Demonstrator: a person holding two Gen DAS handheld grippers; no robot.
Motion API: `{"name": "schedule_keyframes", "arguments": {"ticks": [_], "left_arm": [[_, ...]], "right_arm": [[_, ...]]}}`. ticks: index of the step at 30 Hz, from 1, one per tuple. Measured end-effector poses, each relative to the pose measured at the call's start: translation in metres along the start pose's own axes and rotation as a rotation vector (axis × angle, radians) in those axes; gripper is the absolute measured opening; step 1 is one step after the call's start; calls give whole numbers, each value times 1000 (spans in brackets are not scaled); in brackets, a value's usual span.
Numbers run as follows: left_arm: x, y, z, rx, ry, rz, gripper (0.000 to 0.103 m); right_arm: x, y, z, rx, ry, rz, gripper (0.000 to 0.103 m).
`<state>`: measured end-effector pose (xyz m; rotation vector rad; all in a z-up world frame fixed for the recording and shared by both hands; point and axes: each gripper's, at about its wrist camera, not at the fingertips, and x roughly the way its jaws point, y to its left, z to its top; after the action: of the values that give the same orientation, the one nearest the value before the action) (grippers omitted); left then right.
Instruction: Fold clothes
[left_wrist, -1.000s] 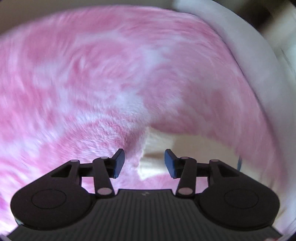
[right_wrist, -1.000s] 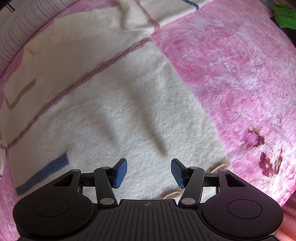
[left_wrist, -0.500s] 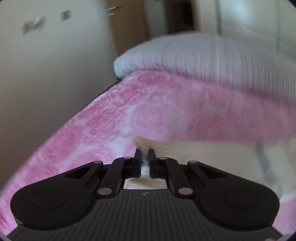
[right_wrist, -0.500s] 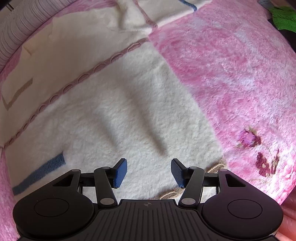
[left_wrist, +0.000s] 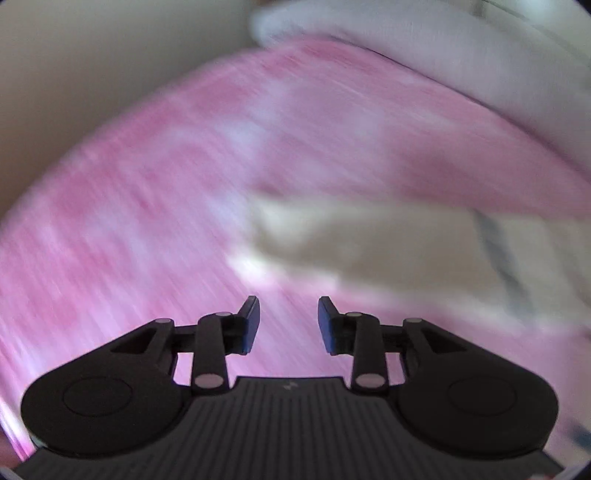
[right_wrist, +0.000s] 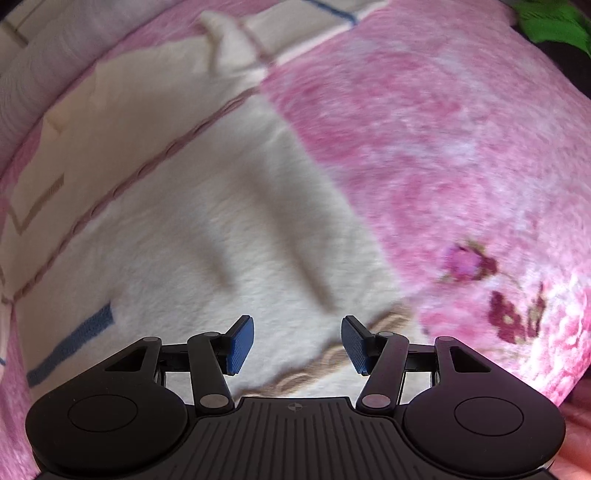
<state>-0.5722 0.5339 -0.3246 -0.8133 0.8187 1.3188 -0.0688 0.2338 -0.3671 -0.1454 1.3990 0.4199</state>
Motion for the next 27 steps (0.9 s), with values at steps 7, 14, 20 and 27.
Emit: {"name": "schedule_keyframes", "arguments": {"ticks": [7, 14, 20, 27], "left_arm": [[-53, -80, -127, 76, 298, -451, 40], [-59, -111, -172, 117, 300, -380, 44], [-66, -127, -183, 235, 268, -378, 5], [-66, -119, -194, 287, 262, -357, 9]], "right_arm": [[-14, -56, -17, 52, -3, 25, 56], [-13, -93, -36, 43, 24, 86, 56], [-15, -90, -52, -90, 1, 82, 7], [-26, -103, -68, -68, 16, 123, 6]]}}
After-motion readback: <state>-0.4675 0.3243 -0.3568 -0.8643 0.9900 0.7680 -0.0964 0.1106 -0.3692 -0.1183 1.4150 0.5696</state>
